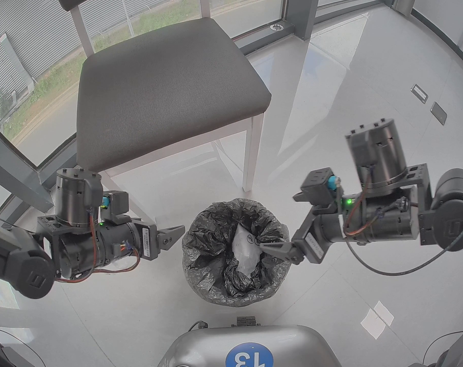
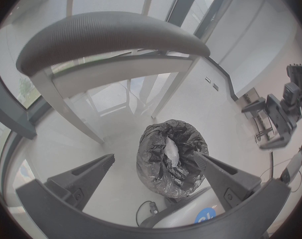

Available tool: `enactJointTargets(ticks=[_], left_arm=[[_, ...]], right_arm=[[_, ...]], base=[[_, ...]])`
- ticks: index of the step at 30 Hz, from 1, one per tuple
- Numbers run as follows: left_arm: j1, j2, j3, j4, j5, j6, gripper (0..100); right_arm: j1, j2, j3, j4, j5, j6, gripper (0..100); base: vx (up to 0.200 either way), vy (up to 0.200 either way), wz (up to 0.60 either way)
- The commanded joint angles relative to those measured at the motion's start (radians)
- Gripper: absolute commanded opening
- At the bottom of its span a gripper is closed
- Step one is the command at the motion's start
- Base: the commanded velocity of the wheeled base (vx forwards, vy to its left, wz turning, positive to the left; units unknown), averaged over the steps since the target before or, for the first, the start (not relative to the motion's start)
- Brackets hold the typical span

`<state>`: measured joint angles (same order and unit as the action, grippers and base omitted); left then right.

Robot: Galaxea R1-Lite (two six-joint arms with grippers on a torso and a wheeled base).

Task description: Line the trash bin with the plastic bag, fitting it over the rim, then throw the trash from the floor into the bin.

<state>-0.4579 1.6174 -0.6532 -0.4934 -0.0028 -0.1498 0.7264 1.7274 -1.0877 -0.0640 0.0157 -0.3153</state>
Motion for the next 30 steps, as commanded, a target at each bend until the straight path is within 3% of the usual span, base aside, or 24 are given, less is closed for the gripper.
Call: enactJointTargets(ticks=[1, 2, 3, 4, 9, 12, 14, 15, 16, 19, 20, 21, 25, 26, 27, 30], left_arm=[[0.042, -0.185, 0.064, 0.047, -0.008, 0.081, 100], [0.059, -0.218, 0.075, 0.052, -0.008, 0.098, 100], [0.059, -0.218, 0.075, 0.052, -0.008, 0.098, 100], [0.088, -0.283, 0.089, 0.065, -0.008, 0.138, 100], [0.142, -0.436, 0.139, 0.147, 0.007, 0.191, 100], [0.137, -0.55, 0.162, 0.171, 0.084, 0.214, 100], [0.114, -0.676, 0.144, 0.237, 0.222, 0.249, 100], [0.111, -0.691, 0.141, 0.251, 0.236, 0.253, 100], [0.097, -0.777, 0.112, 0.355, 0.296, 0.26, 100], [0.088, -0.947, 0.06, 0.602, 0.319, 0.26, 100], [0.088, -0.947, 0.06, 0.602, 0.319, 0.26, 100], [0.113, -1.079, 0.02, 0.793, 0.322, 0.262, 100], [0.216, -1.248, -0.032, 0.993, 0.322, 0.262, 100], [0.216, -1.248, -0.032, 0.993, 0.322, 0.262, 100], [0.291, -1.312, -0.045, 1.072, 0.32, 0.262, 100], [0.363, -1.4, -0.054, 1.151, 0.306, 0.262, 100]], right_arm=[[-0.051, -0.235, 0.158, 0.004, -0.192, 0.078, 100], [-0.073, -0.279, 0.192, 0.004, -0.235, 0.087, 100], [-0.073, -0.279, 0.192, 0.004, -0.235, 0.087, 100], [-0.122, -0.37, 0.252, 0.006, -0.292, 0.088, 100], [-0.239, -0.552, 0.347, 0.004, -0.347, 0.09, 100], [-0.301, -0.664, 0.4, 0.006, -0.375, 0.087, 100], [-0.337, -0.769, 0.453, 0.006, -0.415, 0.078, 100], [-0.34, -0.779, 0.457, 0.006, -0.418, 0.078, 100], [-0.352, -0.835, 0.48, 0.006, -0.442, 0.076, 100], [-0.392, -0.937, 0.525, 0.021, -0.477, 0.076, 100], [-0.392, -0.937, 0.525, 0.021, -0.477, 0.076, 100], [-0.469, -1.036, 0.532, 0.136, -0.5, 0.076, 100], [-0.533, -1.227, 0.514, 0.369, -0.499, 0.084, 100], [-0.533, -1.227, 0.514, 0.369, -0.499, 0.084, 100], [-0.548, -1.335, 0.509, 0.469, -0.499, 0.087, 100], [-0.601, -1.491, 0.494, 0.633, -0.499, 0.087, 100]], base=[[0.0, 0.0, 0.0], [0.0, 0.0, 0.0], [0.0, 0.0, 0.0], [0.0, 0.0, 0.0], [0.0, 0.0, 0.0], [0.0, 0.0, 0.0], [0.0, 0.0, 0.0], [0.0, 0.0, 0.0], [0.0, 0.0, 0.0], [0.0, 0.0, 0.0], [0.0, 0.0, 0.0], [0.0, 0.0, 0.0], [0.0, 0.0, 0.0], [0.0, 0.0, 0.0], [0.0, 0.0, 0.0], [0.0, 0.0, 0.0]])
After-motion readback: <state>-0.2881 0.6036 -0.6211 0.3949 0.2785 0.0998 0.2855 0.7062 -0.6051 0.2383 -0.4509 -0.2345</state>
